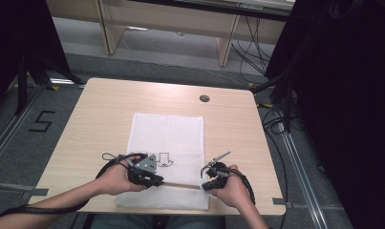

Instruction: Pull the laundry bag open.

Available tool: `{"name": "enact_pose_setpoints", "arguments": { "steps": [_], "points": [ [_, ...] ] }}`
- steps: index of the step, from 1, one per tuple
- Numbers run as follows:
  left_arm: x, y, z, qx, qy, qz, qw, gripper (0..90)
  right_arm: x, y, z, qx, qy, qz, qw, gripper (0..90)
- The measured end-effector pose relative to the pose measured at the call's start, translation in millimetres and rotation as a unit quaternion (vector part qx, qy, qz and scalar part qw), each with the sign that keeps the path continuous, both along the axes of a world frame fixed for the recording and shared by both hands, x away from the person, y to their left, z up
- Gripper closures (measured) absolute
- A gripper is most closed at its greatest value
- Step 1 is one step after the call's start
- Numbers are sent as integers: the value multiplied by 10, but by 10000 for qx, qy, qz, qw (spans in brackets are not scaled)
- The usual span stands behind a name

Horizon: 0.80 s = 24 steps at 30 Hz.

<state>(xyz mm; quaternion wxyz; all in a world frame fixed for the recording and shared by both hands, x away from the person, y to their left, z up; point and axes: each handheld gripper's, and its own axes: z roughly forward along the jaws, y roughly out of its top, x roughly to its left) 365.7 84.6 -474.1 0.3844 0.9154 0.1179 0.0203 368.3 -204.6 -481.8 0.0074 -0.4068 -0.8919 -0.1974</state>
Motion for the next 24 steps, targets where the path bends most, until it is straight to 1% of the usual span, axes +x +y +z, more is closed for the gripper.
{"name": "enact_pose_setpoints", "arguments": {
  "steps": [1,2,3,4,7,8,9,10,11,12,14,16,19,21,22,23,24],
  "points": [
    [-3,3,4,12,-16,13,10000,828,14,-8,-9,29,-72,124,9999,900],
    [-4,7,5,63,-45,7,10000,828,10,-7,-8,27,-56,87,9999,900],
    [-5,15,4,19,-7,8,10000,828,4,-5,-6,23,-41,47,10000,900],
    [-6,23,3,43,-47,0,10000,828,3,-4,-6,25,-35,36,10000,900],
    [-2,60,5,94,-50,27,9999,828,0,-3,-1,6,2,-6,10000,900],
    [-1,80,6,104,-60,59,9999,828,11,-9,-8,33,-54,94,9999,900],
    [3,97,7,79,-36,90,9999,828,12,-8,-8,22,-51,91,9999,900],
    [5,115,10,80,-57,100,9999,828,7,-4,-4,7,-19,43,10000,900],
    [7,128,13,45,-48,107,9999,828,18,-11,-11,29,-73,129,9999,900],
    [6,139,21,108,-87,86,9999,828,5,-3,-3,9,-11,21,10000,900],
    [-1,138,19,62,-51,96,9999,828,5,-3,-2,5,-5,20,10000,900],
    [-1,138,17,75,-82,82,9999,828,9,-5,-6,14,-22,57,10000,900],
    [-1,145,18,36,-43,90,9999,828,13,-10,-8,38,-38,79,10000,900],
    [-5,154,17,58,-81,94,9999,828,7,-9,-4,50,-12,34,10000,900],
    [-11,162,14,46,-64,117,9999,828,8,-11,-4,57,-12,43,10000,900],
    [-3,180,19,82,-91,87,9999,828,12,-13,-7,63,-24,81,9999,900],
    [-9,189,14,34,-31,150,9999,828,12,-13,-7,65,-25,81,9999,900]
  ]
}}
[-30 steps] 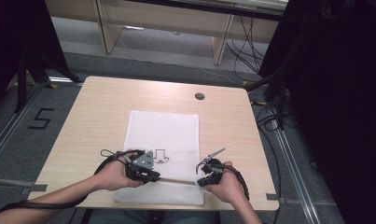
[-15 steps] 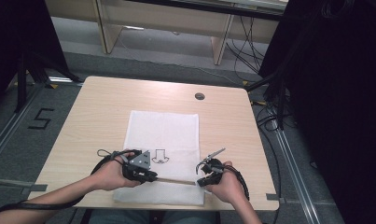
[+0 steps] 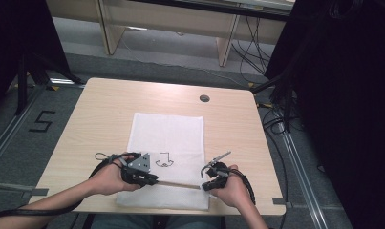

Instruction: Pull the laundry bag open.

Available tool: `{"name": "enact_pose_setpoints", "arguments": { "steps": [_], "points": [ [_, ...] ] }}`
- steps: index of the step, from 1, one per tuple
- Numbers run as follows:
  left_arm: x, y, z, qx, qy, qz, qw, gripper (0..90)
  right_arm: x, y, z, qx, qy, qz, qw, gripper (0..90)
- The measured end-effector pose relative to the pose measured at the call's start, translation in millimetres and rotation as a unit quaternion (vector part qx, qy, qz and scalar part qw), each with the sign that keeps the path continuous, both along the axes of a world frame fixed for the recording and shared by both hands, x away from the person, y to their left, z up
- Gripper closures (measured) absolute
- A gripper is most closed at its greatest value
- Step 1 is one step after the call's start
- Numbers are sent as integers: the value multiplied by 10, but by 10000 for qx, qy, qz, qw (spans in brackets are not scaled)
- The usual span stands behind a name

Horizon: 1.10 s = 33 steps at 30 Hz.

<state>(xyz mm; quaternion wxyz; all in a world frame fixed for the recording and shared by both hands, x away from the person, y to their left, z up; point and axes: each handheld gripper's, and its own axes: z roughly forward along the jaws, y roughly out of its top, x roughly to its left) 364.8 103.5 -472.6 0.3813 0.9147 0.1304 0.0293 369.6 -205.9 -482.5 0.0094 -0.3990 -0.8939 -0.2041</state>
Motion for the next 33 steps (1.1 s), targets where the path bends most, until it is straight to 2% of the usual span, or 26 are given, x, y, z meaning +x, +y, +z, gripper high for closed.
{"name": "enact_pose_setpoints", "arguments": {
  "steps": [1,2,9,10,12,13,18,23,25,26,28,33],
  "points": [
    [6,15,3,48,-29,-35,10000,828,0,1,0,-5,-1,0,10000,900],
    [2,18,0,-19,20,-3,10000,828,0,2,1,-6,1,-1,10000,900],
    [-8,29,5,18,-35,-39,10000,828,-9,7,4,-39,12,-68,10000,900],
    [-12,30,3,-29,-4,-8,10000,828,-9,8,4,-41,16,-72,10000,900],
    [-7,44,8,21,-25,-52,10000,828,-8,7,4,-39,16,-68,10000,900],
    [-17,41,-2,-69,16,13,10000,828,-5,4,2,-10,18,-42,10000,900],
    [-23,44,2,-20,-17,-2,10000,828,-2,2,-1,-1,-9,6,10000,900],
    [-31,93,3,-65,-3,37,10000,828,-2,2,-1,0,-10,7,10000,900],
    [-31,107,4,-46,-1,38,10000,828,-3,0,1,-1,-3,16,10000,900],
    [-26,115,7,30,-79,-5,10000,828,-1,2,-1,-3,-7,3,10000,900],
    [-33,111,0,-52,-19,44,10000,828,-1,3,-1,-20,-6,-8,10000,900],
    [-37,112,2,-66,-5,49,10000,828,-1,1,-2,-11,-13,-1,10000,900]
  ]
}}
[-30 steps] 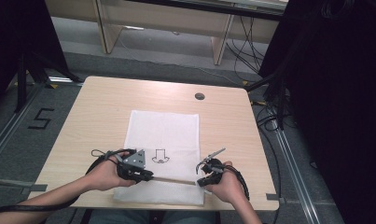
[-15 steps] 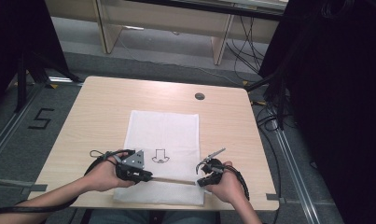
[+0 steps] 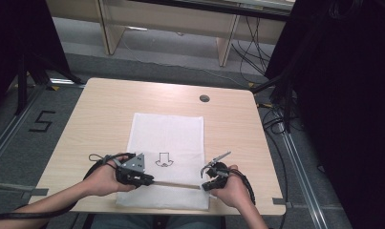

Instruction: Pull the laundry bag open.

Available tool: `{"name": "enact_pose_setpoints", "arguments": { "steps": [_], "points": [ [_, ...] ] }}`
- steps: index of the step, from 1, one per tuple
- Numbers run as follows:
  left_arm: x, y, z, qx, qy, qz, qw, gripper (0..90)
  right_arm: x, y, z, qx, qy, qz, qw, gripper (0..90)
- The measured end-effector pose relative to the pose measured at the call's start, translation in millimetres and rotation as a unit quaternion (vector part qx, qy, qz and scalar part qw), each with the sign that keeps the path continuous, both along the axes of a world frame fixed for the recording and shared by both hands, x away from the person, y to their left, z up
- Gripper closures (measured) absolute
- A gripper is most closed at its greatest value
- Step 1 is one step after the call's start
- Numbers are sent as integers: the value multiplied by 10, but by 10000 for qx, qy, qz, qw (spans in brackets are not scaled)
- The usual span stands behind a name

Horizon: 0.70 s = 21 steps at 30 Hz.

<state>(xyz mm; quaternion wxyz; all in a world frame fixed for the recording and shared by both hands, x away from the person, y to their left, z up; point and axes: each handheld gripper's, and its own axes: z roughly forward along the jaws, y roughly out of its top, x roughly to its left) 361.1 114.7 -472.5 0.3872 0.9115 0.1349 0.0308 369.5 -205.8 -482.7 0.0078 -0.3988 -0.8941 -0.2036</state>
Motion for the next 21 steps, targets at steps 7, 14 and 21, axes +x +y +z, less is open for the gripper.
{"name": "enact_pose_setpoints", "arguments": {
  "steps": [7,14,21],
  "points": [
    [5,38,-2,1,-15,13,10000,828,-2,0,1,15,2,20,10000,900],
    [-1,56,1,20,-34,27,10000,828,-2,-2,0,21,8,23,10000,900],
    [-1,68,-8,-63,36,37,10000,828,-2,-3,1,11,1,15,10000,900]
  ]
}}
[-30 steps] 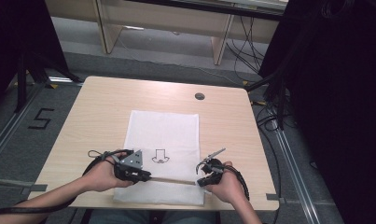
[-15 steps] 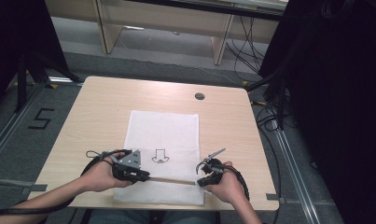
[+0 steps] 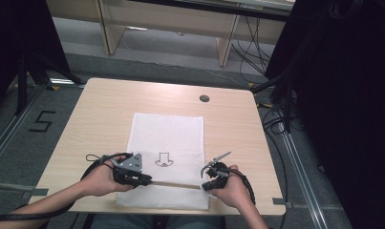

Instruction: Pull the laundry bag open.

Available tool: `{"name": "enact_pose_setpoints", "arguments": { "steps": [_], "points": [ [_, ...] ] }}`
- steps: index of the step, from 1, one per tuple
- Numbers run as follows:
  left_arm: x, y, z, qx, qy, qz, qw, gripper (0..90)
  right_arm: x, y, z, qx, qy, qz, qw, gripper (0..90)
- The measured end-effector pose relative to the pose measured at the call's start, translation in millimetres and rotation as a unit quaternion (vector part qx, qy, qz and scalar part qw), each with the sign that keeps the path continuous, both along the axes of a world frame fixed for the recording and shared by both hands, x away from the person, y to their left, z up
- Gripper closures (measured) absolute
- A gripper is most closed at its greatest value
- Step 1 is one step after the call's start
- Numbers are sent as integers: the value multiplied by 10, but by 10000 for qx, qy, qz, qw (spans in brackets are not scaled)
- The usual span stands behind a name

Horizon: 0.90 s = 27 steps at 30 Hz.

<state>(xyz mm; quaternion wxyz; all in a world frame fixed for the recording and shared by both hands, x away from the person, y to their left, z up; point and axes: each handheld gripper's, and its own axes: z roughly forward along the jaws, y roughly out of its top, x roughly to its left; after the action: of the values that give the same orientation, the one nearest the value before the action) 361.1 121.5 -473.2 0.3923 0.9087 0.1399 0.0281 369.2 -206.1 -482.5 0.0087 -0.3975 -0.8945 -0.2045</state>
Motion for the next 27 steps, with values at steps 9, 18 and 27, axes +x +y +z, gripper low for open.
{"name": "enact_pose_setpoints", "arguments": {
  "steps": [9,18,27],
  "points": [
    [-2,47,6,61,-44,28,10000,828,0,3,1,-9,3,4,10000,900],
    [5,66,3,35,31,50,10000,828,0,0,-1,-13,10,-20,10000,900],
    [6,114,6,11,18,75,10000,828,-2,1,2,-15,20,-35,10000,900]
  ]
}}
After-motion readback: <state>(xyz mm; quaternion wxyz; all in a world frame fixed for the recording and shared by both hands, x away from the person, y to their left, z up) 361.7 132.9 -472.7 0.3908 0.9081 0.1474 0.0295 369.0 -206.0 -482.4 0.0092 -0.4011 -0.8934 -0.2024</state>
